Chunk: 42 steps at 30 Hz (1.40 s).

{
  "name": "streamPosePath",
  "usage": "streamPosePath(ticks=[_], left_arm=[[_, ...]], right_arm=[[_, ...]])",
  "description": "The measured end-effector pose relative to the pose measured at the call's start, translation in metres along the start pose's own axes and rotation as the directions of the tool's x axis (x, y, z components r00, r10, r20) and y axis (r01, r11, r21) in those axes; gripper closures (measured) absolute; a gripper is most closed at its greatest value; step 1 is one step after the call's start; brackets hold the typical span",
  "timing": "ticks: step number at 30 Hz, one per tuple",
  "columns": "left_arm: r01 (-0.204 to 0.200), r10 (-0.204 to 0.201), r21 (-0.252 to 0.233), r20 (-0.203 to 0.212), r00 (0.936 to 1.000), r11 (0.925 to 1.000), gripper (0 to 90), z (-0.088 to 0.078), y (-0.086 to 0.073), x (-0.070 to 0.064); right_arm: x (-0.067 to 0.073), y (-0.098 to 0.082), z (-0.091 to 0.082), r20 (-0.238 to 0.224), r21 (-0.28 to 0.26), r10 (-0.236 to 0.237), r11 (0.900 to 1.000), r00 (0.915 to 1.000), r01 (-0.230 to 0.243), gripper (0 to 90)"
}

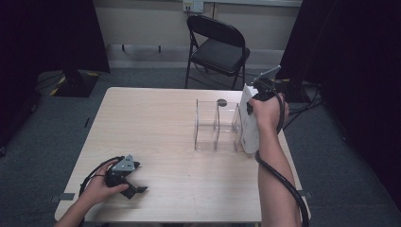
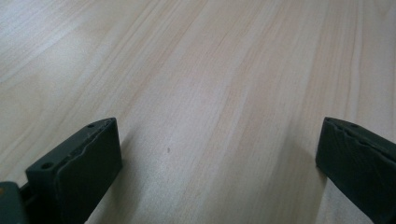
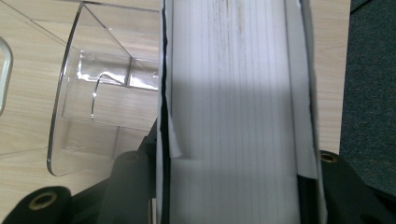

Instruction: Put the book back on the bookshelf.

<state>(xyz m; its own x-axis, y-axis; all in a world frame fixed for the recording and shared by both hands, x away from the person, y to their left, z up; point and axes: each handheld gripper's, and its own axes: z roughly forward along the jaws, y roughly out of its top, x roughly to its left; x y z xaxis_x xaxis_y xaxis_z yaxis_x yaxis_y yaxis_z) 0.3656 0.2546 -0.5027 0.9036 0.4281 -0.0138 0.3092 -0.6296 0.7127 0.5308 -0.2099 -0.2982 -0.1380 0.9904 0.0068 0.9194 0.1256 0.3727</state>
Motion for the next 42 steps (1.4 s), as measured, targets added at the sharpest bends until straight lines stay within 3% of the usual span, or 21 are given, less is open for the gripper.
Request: streamPosePath(ticks=[11, 17, 22, 34, 42], left_arm=[[0.000, 0.000, 0.000, -0.001, 1.0000, 1.0000, 0.0, 0.000, 0.000, 0.000], [0.000, 0.000, 0.000, -0.001, 1.0000, 1.0000, 0.0, 0.000, 0.000, 0.000], [0.000, 0.000, -0.003, 0.000, 1.0000, 1.0000, 0.0, 0.000, 0.000, 0.000], [0.000, 0.000, 0.001, 0.000, 1.0000, 1.0000, 0.0, 0.000, 0.000, 0.000], [-0.001, 0.001, 0.001, 0.000, 1.0000, 1.0000, 0.0, 0.000, 0.000, 0.000]], right_arm=[[-0.001, -0.004, 0.007, -0.010, -0.022, 0.003, 1.000, 0.9999, -0.003, 52.4], [-0.003, -0.007, 0.008, -0.019, 0.024, -0.009, 1.000, 0.9998, 0.010, 51.4], [-0.006, -0.010, 0.008, -0.031, 0.018, -0.009, 1.000, 0.9995, 0.009, 50.6], [-0.014, -0.013, 0.004, -0.070, 0.088, 0.005, 0.996, 0.9976, 0.001, 44.1], [-0.015, -0.021, 0.002, -0.072, 0.084, 0.006, 0.996, 0.9974, 0.000, 41.3]])
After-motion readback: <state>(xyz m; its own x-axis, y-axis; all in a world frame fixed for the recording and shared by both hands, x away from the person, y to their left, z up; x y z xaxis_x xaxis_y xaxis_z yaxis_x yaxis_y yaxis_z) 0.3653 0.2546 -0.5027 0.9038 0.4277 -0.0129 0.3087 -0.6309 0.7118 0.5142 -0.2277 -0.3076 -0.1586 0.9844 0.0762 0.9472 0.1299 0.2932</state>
